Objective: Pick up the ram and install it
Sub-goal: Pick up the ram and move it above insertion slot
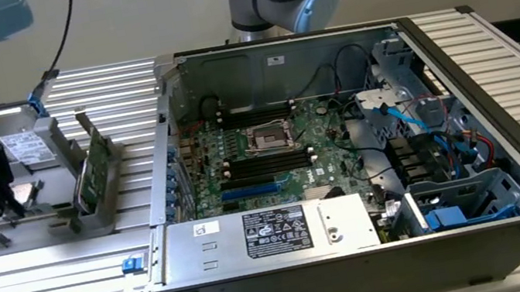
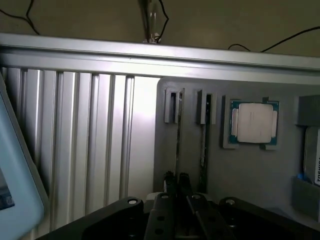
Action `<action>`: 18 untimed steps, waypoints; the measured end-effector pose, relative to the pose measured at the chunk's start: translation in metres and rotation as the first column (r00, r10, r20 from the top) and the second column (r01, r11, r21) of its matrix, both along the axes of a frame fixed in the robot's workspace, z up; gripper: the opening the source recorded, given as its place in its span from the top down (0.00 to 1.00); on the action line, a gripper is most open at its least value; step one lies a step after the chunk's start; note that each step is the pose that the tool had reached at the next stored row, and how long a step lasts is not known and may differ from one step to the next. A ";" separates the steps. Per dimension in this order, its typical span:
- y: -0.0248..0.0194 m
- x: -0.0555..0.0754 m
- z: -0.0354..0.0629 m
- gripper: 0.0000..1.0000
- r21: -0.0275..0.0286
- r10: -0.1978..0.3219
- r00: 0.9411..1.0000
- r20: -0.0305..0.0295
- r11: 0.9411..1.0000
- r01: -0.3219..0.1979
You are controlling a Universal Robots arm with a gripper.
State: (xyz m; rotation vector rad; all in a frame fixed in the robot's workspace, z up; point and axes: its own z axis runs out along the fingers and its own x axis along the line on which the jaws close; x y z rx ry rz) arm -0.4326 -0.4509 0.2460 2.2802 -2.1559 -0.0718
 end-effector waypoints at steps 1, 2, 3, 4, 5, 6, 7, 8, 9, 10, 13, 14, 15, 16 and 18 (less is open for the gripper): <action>0.0000 0.000 0.0041 0.86 0.000 0.000 1.000 0.000 1.000 0.000; 0.0000 0.001 0.0078 0.86 0.001 0.000 1.000 -0.001 1.000 0.000; 0.0000 0.001 0.0117 0.86 0.001 0.000 1.000 -0.001 1.000 0.000; 0.0000 0.001 0.0159 0.86 0.001 0.000 1.000 -0.001 1.000 0.000; 0.0000 0.001 0.0199 0.86 0.001 0.000 1.000 -0.002 1.000 0.000; 0.0000 0.002 0.0247 0.86 0.002 0.000 1.000 -0.002 1.000 0.000; -0.0001 0.003 0.0291 0.86 0.002 0.000 1.000 -0.003 1.000 0.000; -0.0002 0.005 0.0332 0.86 0.002 0.000 1.000 -0.003 1.000 0.000; -0.0004 0.007 0.0375 0.86 0.002 0.000 1.000 -0.004 1.000 0.000; -0.0007 0.009 0.0414 0.86 0.003 0.000 1.000 -0.005 1.000 0.000; -0.0020 0.018 0.0533 0.86 0.006 0.000 1.000 -0.007 1.000 0.000; -0.0024 0.020 0.0568 0.86 0.007 0.000 1.000 -0.008 1.000 0.000; -0.0029 0.023 0.0606 0.86 0.009 0.000 1.000 -0.009 1.000 0.000; -0.0035 0.026 0.0644 0.86 0.010 0.000 1.000 -0.010 1.000 0.000; -0.0045 0.031 0.0717 0.86 0.012 0.000 1.000 -0.012 1.000 0.000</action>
